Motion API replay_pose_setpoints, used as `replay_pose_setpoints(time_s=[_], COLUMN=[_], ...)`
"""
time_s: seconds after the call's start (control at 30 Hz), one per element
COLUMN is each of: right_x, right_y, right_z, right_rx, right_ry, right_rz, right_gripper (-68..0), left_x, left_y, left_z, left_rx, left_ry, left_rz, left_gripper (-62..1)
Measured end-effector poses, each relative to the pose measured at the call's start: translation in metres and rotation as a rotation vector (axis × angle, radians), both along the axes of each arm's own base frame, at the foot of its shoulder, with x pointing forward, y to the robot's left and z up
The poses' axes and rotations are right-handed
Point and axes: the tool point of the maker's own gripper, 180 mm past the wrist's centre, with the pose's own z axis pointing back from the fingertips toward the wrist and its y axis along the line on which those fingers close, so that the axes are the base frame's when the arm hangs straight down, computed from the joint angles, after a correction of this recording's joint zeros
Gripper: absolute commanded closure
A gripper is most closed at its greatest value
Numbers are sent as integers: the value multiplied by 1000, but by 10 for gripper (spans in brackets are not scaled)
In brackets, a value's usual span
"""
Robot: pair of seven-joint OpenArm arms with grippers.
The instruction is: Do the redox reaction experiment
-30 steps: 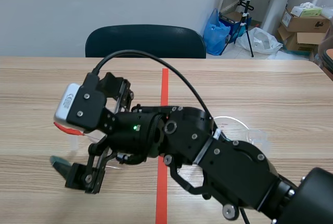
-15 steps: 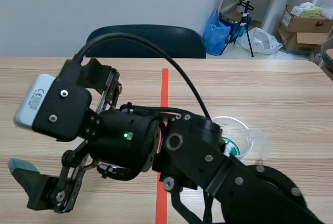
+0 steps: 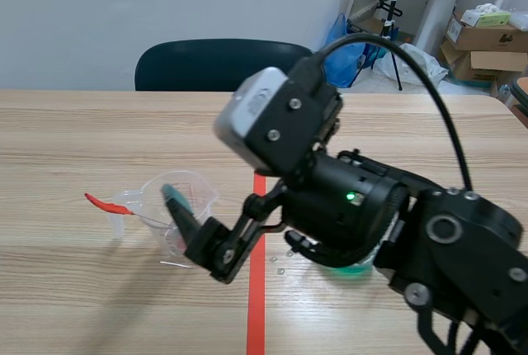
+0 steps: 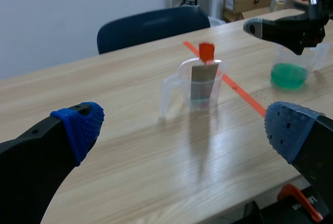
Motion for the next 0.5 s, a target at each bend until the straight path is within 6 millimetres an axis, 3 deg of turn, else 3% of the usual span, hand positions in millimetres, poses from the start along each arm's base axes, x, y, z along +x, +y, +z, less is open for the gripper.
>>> replay_pose_setpoints(time_s=[0.13,0.27,0.5], right_x=[8,1,-20], right_y=[-36,-60,-80], right_z=[4,6,22], right_rx=[15,16,103], right_ry=[29,45,85], right_rz=[-121,-193,-263], right_gripper=[-679,-679,-679], left_x=[18,38,83], left_y=[-20,-34,-23], left_z=[8,10,-10], left_rx=[39,102,211], left_ry=[-9,-11,48], left_rz=[-17,-35,40], left_gripper=[-623,-623,-623])
